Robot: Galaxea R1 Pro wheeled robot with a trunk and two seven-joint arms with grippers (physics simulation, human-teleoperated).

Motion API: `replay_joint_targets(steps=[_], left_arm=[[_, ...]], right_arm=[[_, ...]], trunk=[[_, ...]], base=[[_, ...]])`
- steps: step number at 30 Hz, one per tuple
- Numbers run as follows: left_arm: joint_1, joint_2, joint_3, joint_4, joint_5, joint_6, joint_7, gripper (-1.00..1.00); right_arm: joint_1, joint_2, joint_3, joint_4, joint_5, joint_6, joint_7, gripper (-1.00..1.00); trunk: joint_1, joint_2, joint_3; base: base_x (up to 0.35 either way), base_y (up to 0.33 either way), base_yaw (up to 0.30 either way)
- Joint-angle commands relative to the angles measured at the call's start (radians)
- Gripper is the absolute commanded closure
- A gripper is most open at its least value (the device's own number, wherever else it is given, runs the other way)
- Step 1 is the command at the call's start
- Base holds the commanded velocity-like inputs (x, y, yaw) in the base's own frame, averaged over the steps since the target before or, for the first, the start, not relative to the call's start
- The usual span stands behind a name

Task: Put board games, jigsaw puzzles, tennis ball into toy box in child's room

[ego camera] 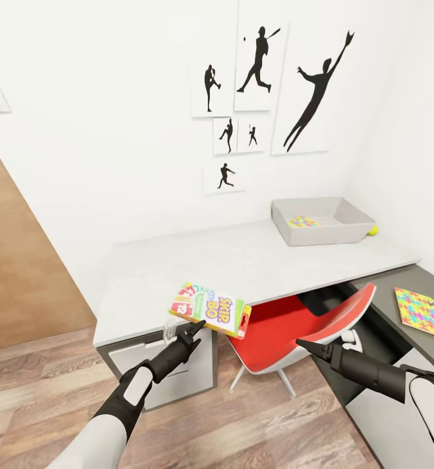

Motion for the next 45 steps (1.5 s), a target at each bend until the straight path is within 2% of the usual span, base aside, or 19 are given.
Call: replay_joint_targets(steps=[1, 10, 23, 35, 45], left_arm=[[-0.001, -0.001, 0.005, 0.0, 0.002, 0.008, -0.002, -1.0], [0.0, -0.002, 0.005, 0.0, 0.002, 0.008, -0.002, -1.0], [-0.001, -0.007, 0.004, 0.0, 0.0, 0.005, -0.002, -1.0], [0.0, -0.008, 0.002, 0.0, -0.001, 0.005, -0.001, -1.0], [-0.001, -0.008, 0.002, 0.0, -0.001, 0.004, -0.001, -1.0]], right_arm=[[-0.001, 0.0, -0.001, 0.0, 0.005, 0.005, 0.007, -1.0], [-0.001, 0.0, -0.001, 0.0, 0.005, 0.005, 0.007, -1.0], [-0.001, 0.0, -0.001, 0.0, 0.005, 0.005, 0.007, -1.0], [-0.001, 0.0, -0.001, 0.0, 0.005, 0.005, 0.007, -1.0], [-0.001, 0.0, 0.0, 0.0, 0.006, 0.005, 0.006, -1.0]], trunk=[[0.004, -0.008, -0.004], [0.038, -0.071, -0.032], [0.038, -0.071, -0.032], [0.038, -0.071, -0.032], [0.038, -0.071, -0.032]], base=[[0.0, 0.0, 0.0], [0.0, 0.0, 0.0], [0.0, -0.003, 0.0], [0.001, -0.099, 0.0], [0.145, -0.017, 0.0]])
